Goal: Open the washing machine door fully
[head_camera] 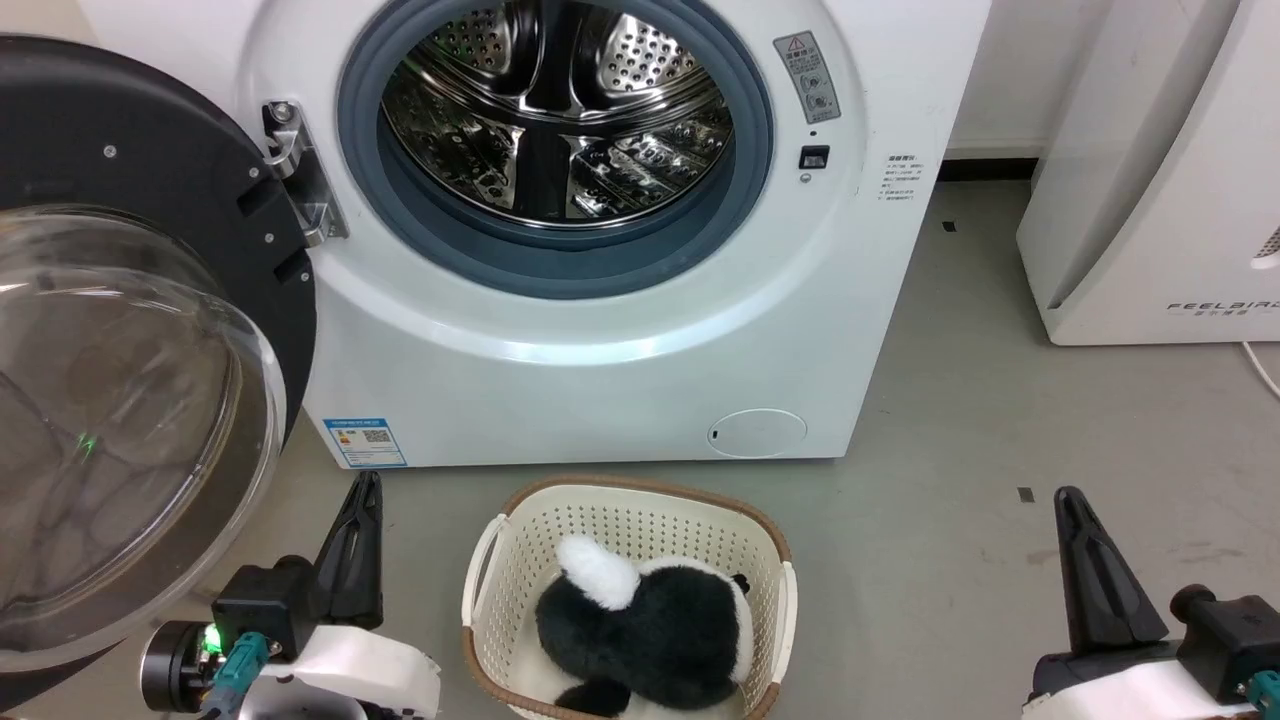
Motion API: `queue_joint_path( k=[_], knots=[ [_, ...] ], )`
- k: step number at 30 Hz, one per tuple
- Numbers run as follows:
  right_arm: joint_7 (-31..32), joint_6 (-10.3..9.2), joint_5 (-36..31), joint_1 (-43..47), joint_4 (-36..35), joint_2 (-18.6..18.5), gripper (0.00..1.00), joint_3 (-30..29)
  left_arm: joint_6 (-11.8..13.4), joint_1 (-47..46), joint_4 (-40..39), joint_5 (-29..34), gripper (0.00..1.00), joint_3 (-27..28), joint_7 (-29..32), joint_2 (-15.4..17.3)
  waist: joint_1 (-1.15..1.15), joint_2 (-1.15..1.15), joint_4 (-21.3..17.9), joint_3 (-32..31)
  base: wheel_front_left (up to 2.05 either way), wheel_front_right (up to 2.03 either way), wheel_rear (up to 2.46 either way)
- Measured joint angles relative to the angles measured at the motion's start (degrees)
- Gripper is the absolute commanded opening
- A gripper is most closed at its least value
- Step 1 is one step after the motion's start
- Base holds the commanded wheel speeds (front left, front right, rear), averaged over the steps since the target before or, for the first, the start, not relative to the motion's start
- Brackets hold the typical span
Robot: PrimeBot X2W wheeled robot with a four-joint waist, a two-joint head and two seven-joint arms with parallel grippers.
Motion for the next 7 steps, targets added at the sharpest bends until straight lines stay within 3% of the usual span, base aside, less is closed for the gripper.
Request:
queue_joint_path(
  k=[7],
  knots=[
    [0.8,0.00,-0.4,-0.1,0.2,0.0,0.00,0.3,0.5,0.0,-0.4,0.4,0.00,-0.2,0.8,0.0,0.00,0.00,0.1,-0.2,0.00,0.00,0.00]
  ],
)
